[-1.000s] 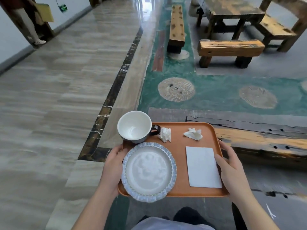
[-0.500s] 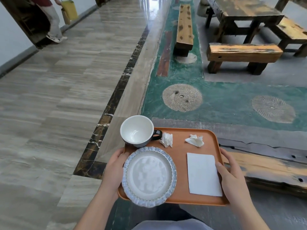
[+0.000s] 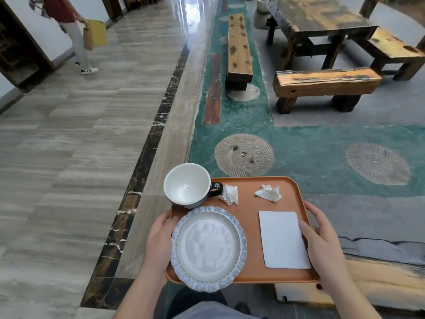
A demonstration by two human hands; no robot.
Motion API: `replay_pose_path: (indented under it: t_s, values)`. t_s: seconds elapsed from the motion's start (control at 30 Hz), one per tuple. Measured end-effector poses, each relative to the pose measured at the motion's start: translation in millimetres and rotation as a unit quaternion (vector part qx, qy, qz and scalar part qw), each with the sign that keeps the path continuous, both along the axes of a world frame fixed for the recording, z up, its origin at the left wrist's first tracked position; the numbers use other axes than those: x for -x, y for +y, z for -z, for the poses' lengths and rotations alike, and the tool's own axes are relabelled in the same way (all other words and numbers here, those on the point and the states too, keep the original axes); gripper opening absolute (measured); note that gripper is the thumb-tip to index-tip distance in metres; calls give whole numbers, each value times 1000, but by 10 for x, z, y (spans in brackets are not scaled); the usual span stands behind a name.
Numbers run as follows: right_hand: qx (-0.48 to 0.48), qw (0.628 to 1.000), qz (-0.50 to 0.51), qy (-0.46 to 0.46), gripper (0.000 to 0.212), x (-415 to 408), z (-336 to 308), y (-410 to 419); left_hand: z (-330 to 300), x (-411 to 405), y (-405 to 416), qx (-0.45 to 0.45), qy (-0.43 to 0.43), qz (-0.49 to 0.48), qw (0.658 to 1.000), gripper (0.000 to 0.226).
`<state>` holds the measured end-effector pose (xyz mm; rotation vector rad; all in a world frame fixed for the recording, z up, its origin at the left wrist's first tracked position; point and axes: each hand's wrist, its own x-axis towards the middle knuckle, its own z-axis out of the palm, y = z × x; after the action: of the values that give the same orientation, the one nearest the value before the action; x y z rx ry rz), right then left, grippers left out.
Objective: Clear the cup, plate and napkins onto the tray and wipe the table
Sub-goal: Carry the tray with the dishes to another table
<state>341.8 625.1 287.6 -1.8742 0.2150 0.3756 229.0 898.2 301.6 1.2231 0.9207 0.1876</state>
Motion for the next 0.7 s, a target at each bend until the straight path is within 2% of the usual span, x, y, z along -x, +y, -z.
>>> replay_pose_path:
  t_s: [0.43,0.57,0.7]
  values:
    - [-6,998,54,-26,36,-1908,-95,1332,-52,-2276,1484,12,-19,63,998,11]
    - [-8,997,75,-26,38,-2354,-120,1713,5,-2856,1957,44,-23,76,996,25]
    - [-7,996,85,-20,37,-2805,-124,2018,30,-3400,2295,32,-9,96,995,23]
